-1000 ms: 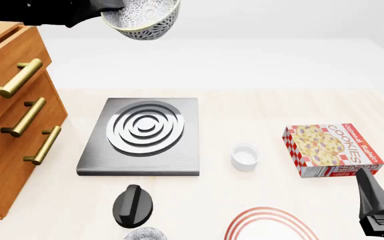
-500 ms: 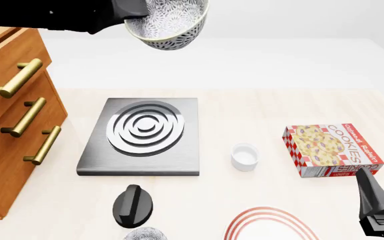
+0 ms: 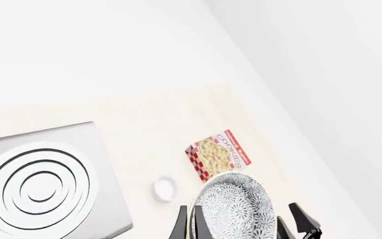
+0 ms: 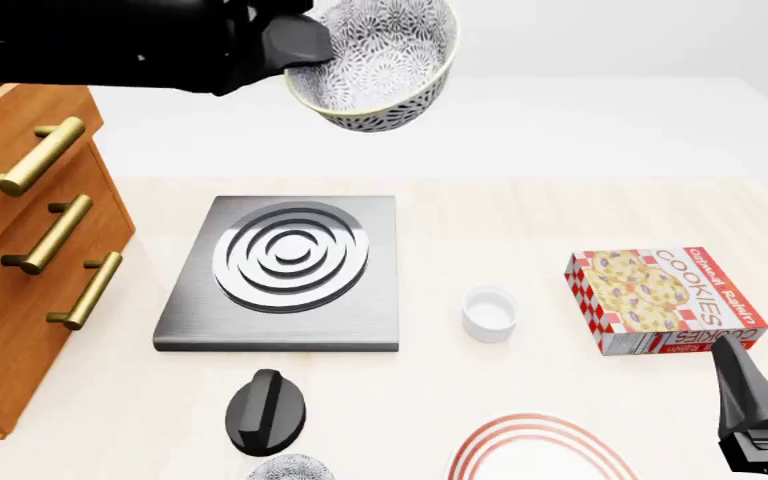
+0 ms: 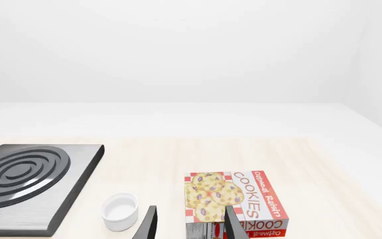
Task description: Pick the akita bowl on the wooden cabinet and place it on the plate.
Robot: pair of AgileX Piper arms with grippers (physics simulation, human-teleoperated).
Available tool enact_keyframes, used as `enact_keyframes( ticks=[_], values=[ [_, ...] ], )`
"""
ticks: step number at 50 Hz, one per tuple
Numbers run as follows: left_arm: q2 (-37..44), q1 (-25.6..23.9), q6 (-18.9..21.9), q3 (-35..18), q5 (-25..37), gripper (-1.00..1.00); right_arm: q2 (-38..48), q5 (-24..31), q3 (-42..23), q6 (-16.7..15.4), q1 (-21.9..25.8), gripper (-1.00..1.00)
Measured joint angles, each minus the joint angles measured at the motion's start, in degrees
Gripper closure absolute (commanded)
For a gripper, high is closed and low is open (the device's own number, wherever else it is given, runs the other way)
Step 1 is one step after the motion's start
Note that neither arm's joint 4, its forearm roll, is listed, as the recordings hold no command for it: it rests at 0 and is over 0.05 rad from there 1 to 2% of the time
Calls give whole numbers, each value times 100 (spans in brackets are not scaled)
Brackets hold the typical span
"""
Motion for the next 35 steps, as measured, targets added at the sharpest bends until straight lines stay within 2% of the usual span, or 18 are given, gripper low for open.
enact_keyframes(
  ticks=[35],
  values=[
    [95, -461, -6, 319, -163, 100, 0, 0, 0, 0, 0, -100]
  ],
)
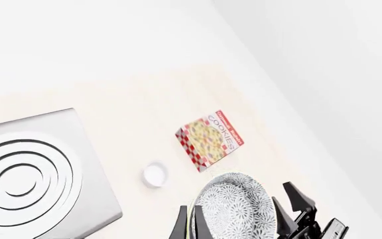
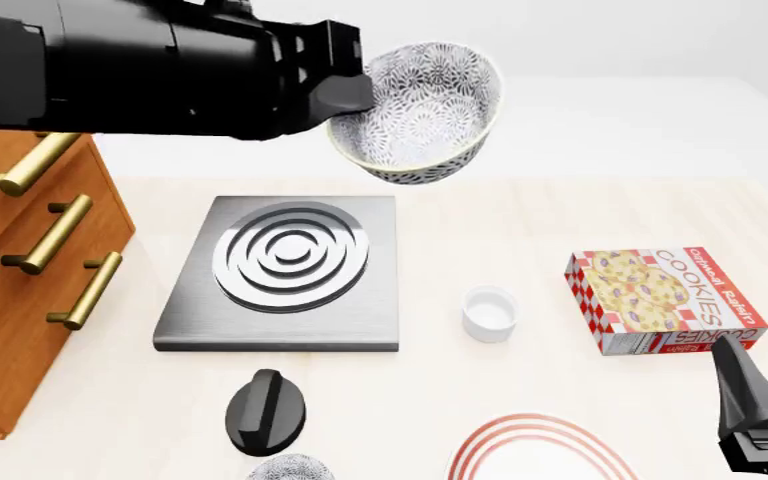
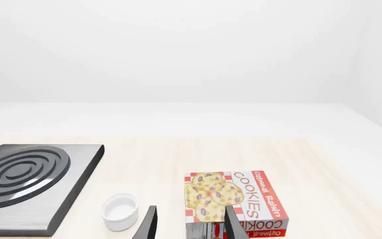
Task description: Pick the akita bowl on the wooden cabinet and place it on the plate.
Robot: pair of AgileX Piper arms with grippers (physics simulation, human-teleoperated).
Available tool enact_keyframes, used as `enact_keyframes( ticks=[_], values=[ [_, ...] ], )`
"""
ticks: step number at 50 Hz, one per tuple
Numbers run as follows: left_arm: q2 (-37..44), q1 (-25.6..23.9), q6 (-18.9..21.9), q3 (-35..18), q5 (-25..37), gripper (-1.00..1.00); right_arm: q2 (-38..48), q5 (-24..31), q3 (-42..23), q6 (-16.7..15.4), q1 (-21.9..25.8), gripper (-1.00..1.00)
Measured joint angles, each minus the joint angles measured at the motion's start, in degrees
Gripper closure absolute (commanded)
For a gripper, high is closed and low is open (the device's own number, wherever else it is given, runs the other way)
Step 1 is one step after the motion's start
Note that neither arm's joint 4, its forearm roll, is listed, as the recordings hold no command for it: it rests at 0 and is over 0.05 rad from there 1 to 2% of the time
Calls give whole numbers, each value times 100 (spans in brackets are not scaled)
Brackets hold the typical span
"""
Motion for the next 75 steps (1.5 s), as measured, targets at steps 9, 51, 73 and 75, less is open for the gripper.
enact_keyframes(
  ticks=[9, 51, 73, 75],
  values=[
    [57, -114, -16, 53, -48, 100, 0, 0, 0, 0, 0, -100],
    [428, -630, -526, 565, -522, 100, 0, 0, 0, 0, 0, -100],
    [553, -818, -638, 776, -680, 100, 0, 0, 0, 0, 0, -100],
    [567, -829, -652, 803, -701, 100, 0, 0, 0, 0, 0, -100]
  ],
)
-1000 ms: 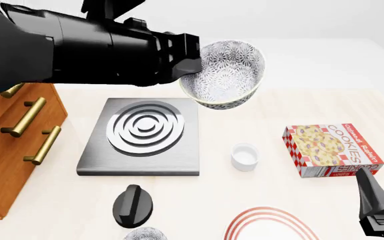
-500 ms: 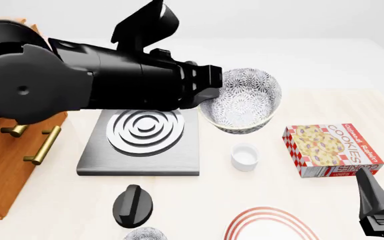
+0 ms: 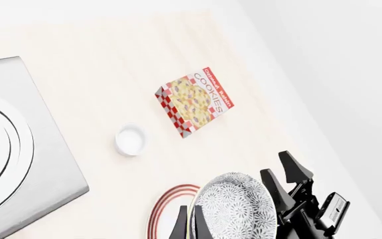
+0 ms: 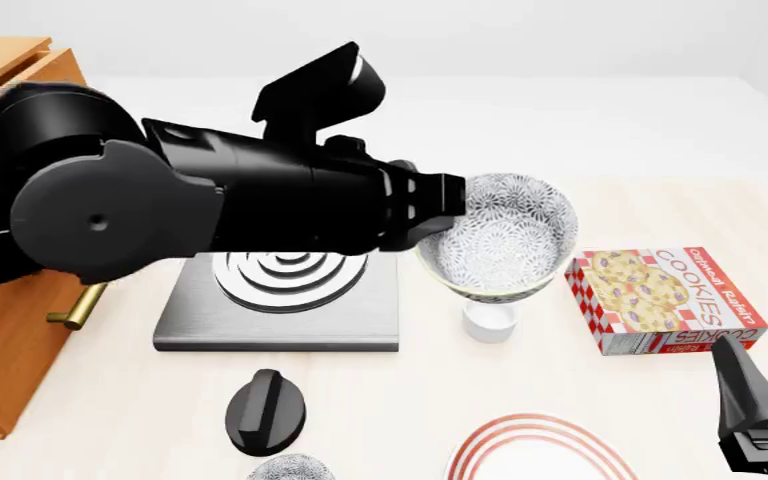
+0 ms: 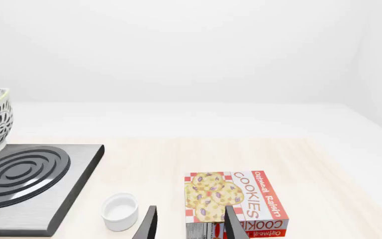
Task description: Pick the akita bowl on the wooden cabinet and place it on the plate.
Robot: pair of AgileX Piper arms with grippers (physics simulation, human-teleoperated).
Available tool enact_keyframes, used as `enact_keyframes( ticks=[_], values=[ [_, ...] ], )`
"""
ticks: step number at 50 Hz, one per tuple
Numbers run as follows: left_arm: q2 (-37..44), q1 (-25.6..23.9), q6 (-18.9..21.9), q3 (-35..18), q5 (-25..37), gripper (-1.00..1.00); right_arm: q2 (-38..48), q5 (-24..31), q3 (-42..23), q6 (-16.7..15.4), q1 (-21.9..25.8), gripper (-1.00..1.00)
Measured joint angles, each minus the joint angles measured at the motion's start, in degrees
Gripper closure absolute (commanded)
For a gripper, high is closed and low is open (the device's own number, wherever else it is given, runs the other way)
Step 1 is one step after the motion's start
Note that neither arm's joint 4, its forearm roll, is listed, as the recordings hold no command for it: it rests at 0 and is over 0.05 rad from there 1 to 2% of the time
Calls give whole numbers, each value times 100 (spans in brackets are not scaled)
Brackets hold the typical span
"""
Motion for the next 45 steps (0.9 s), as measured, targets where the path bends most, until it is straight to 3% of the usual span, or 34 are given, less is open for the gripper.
enact_keyframes(
  ticks=[45],
  values=[
    [458, -262, -313, 555, -534, 100, 0, 0, 0, 0, 0, -100]
  ],
)
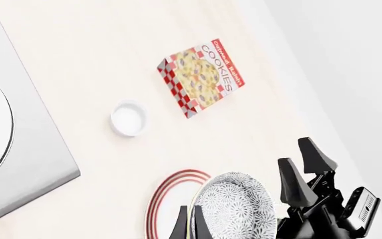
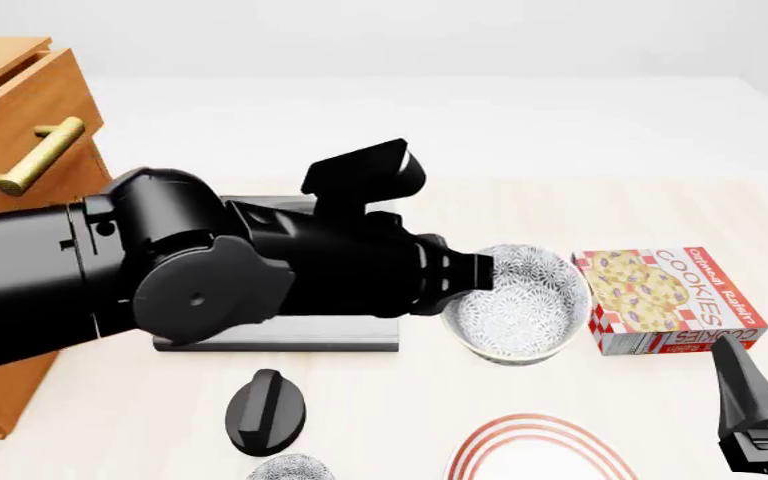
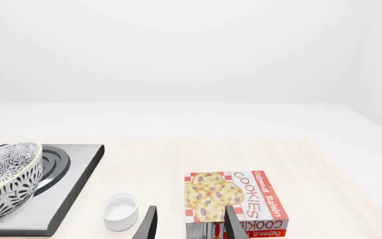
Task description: Pick the akita bowl on the wooden cabinet and place it on the plate.
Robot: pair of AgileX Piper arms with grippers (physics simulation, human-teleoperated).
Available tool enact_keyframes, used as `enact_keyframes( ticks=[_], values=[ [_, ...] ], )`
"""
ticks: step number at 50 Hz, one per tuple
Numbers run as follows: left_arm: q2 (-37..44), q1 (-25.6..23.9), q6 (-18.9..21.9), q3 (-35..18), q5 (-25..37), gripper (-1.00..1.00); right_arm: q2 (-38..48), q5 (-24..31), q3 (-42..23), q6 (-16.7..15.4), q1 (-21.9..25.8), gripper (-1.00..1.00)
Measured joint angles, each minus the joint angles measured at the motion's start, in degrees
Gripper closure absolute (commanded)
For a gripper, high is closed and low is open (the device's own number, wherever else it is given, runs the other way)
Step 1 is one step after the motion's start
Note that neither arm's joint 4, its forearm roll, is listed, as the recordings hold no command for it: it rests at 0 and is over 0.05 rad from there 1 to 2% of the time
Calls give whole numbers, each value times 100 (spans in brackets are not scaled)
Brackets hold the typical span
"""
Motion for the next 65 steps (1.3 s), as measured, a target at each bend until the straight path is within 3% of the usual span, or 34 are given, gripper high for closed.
enact_keyframes(
  ticks=[65],
  values=[
    [720, -308, -604, 540, -881, 100, 0, 0, 0, 0, 0, -100]
  ],
)
